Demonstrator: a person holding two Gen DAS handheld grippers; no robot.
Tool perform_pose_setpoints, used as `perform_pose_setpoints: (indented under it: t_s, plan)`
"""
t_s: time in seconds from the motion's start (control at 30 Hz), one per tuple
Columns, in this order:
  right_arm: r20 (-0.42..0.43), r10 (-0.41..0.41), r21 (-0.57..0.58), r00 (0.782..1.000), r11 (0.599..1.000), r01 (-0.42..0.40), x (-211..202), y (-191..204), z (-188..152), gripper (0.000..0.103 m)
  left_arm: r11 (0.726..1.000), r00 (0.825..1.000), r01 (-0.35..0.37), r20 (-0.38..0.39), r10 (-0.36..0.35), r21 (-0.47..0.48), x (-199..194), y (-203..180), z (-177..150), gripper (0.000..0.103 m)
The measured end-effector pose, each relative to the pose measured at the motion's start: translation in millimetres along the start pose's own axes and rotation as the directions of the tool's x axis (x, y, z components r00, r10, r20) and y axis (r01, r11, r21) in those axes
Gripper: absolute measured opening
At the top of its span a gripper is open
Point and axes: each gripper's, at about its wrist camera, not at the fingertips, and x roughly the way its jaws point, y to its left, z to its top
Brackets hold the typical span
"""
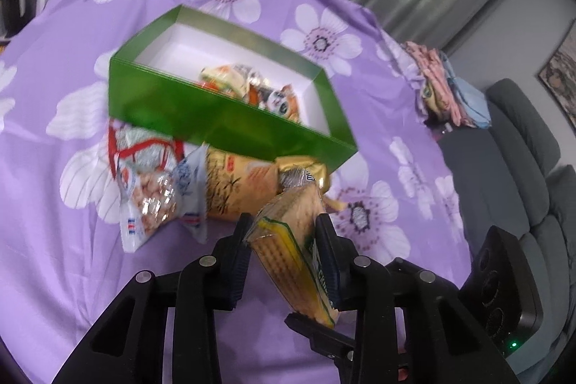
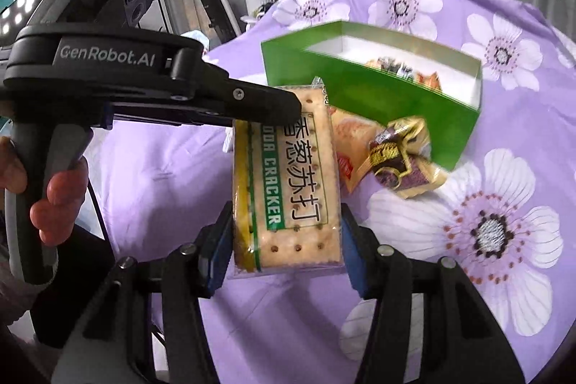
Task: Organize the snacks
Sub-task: 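Carry the cracker packet over the green box with the right gripper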
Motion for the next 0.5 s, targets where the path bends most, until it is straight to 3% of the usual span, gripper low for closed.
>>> perform_pose_setpoints:
  t_s: [0.5]
  plan:
    - [0.143, -0.093, -0.035, 0.985, 0.994, 0.099, -31, -22, 60, 0.054, 0.991, 0.992, 0.034, 0.119, -0.050, 0.132, -19, -44, 61, 0.035]
